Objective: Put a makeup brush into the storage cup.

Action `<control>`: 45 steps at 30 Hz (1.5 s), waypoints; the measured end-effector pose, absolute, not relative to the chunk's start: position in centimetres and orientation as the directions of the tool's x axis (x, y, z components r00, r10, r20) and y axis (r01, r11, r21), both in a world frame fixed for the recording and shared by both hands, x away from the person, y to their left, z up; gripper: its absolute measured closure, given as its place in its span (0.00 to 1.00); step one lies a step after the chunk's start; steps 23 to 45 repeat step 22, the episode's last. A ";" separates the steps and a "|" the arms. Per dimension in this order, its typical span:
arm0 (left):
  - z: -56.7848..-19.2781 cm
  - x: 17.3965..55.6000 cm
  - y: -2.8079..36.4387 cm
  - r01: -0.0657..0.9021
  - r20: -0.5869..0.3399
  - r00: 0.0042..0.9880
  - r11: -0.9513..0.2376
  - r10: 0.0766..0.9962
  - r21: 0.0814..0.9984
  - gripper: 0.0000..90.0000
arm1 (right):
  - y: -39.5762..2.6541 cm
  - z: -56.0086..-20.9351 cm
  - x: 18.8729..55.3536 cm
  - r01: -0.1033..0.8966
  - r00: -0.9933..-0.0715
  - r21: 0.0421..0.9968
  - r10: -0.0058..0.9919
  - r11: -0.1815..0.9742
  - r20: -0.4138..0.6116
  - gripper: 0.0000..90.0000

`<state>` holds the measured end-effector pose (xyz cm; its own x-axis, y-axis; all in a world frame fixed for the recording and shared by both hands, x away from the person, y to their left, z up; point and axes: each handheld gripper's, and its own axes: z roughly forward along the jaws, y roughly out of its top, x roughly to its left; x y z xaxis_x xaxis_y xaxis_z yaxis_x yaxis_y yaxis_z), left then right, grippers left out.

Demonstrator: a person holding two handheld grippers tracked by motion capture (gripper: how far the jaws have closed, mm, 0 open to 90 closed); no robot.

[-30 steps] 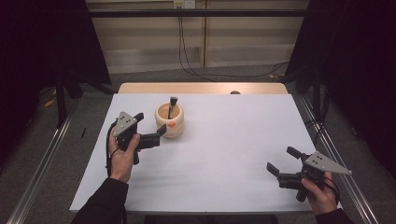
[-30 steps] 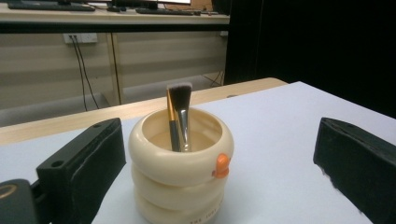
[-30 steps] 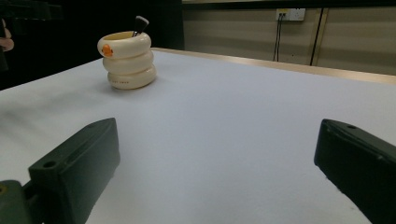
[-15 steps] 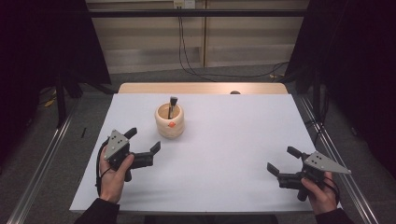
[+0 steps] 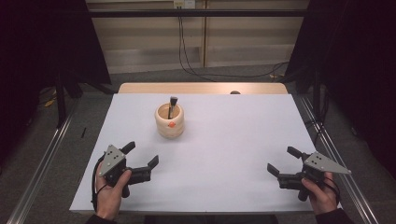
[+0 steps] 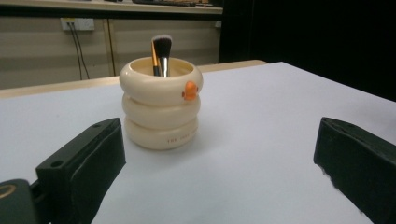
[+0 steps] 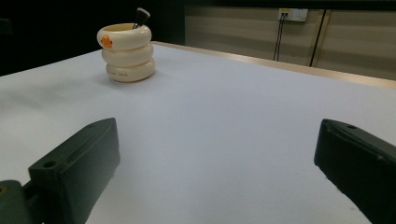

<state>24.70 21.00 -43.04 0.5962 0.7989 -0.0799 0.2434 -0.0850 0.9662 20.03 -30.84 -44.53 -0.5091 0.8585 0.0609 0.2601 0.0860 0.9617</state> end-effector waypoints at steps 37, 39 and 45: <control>-44.3 24.0 21.6 0.273 -0.078 0.588 -0.107 0.805 0.956 0.03 | -31.1 -44.5 20.1 0.257 -0.494 0.964 0.867 0.072 0.068 0.00; -44.3 24.0 21.6 0.273 -0.078 0.588 -0.107 0.805 0.956 0.03 | -31.1 -44.5 20.1 0.257 -0.494 0.964 0.867 0.072 0.068 0.00; -44.3 24.0 21.6 0.273 -0.078 0.588 -0.107 0.805 0.956 0.03 | -31.1 -44.5 20.1 0.257 -0.494 0.964 0.867 0.072 0.068 0.00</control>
